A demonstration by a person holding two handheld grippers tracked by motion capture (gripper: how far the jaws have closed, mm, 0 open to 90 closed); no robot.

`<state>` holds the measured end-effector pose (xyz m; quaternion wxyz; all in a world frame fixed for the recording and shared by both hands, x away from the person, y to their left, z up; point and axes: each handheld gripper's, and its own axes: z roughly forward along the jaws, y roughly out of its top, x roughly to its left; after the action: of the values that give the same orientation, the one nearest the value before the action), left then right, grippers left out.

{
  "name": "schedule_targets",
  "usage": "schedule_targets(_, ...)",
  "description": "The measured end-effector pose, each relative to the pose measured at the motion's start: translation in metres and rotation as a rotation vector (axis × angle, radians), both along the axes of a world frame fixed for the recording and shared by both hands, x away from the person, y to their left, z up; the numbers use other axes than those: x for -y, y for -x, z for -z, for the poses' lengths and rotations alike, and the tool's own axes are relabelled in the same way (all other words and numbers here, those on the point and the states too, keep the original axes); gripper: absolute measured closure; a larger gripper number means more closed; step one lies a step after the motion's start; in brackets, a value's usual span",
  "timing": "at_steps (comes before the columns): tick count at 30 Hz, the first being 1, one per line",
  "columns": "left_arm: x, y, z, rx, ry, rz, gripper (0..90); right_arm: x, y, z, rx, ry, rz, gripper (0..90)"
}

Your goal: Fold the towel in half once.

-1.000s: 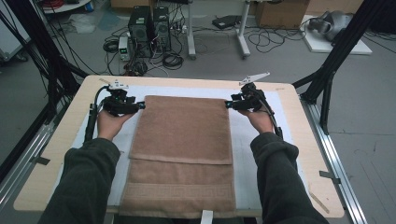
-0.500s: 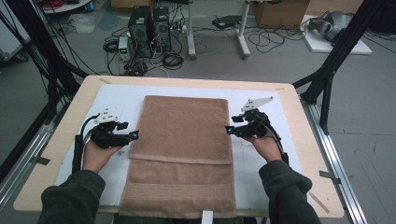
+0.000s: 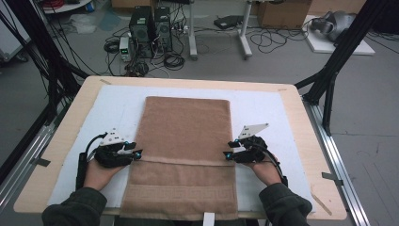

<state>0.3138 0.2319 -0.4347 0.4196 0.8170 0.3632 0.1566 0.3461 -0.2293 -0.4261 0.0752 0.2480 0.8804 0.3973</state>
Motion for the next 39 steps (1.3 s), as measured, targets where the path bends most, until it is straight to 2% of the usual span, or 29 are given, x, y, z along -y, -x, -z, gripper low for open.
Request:
schedule_targets(1, 0.0, -0.002, 0.002, -0.012, -0.003, 0.007, 59.5, -0.001, 0.0, 0.002, -0.002, -0.006, -0.003, 54.7)
schedule_targets(3, 0.002, -0.005, 0.007, -0.035, -0.026, 0.011, 61.2, -0.003, 0.0, 0.006, -0.01, 0.014, -0.01, 56.7)
schedule_targets(4, 0.002, -0.006, 0.009, -0.039, -0.017, 0.009, 61.1, -0.005, 0.0, 0.008, -0.008, 0.025, -0.016, 58.2)
schedule_targets(6, 0.001, -0.005, 0.01, -0.032, -0.012, 0.009, 61.3, -0.007, 0.0, 0.012, -0.019, 0.037, -0.025, 61.7)
schedule_targets(7, 0.001, -0.005, 0.01, -0.032, -0.016, 0.014, 62.8, -0.008, 0.0, 0.013, -0.01, 0.044, -0.026, 63.4)
schedule_targets(10, 0.005, -0.005, 0.011, -0.012, -0.029, 0.007, 72.0, -0.009, 0.0, 0.014, -0.008, 0.043, -0.028, 70.7)
schedule_targets(14, 0.008, -0.006, 0.012, -0.012, -0.018, -0.011, 82.7, -0.009, -0.002, 0.015, -0.005, 0.033, -0.031, 82.0)
schedule_targets(18, 0.008, -0.006, 0.007, -0.006, -0.037, -0.01, 85.8, -0.01, -0.003, 0.011, -0.008, 0.034, -0.028, 84.5)
schedule_targets(23, 0.004, -0.002, -0.002, -0.009, 0.004, -0.014, 86.1, -0.006, -0.002, 0.001, -0.006, 0.006, -0.031, 84.8)
schedule_targets(29, -0.001, 0.007, -0.02, 0.031, 0.049, -0.014, 86.1, -0.004, 0.002, -0.019, 0.015, -0.03, -0.04, 84.5)
schedule_targets(32, -0.004, 0.014, -0.027, 0.037, 0.069, -0.001, 86.1, -0.003, 0.009, -0.027, 0.022, -0.042, -0.056, 84.5)
schedule_targets(36, -0.004, 0.031, -0.031, 0.041, 0.091, 0.022, 86.1, 0.004, 0.023, -0.03, 0.024, -0.043, -0.067, 84.5)
schedule_targets(39, -0.004, 0.049, -0.036, 0.066, 0.106, 0.029, 86.2, 0.013, 0.036, -0.031, 0.023, -0.084, -0.07, 84.6)
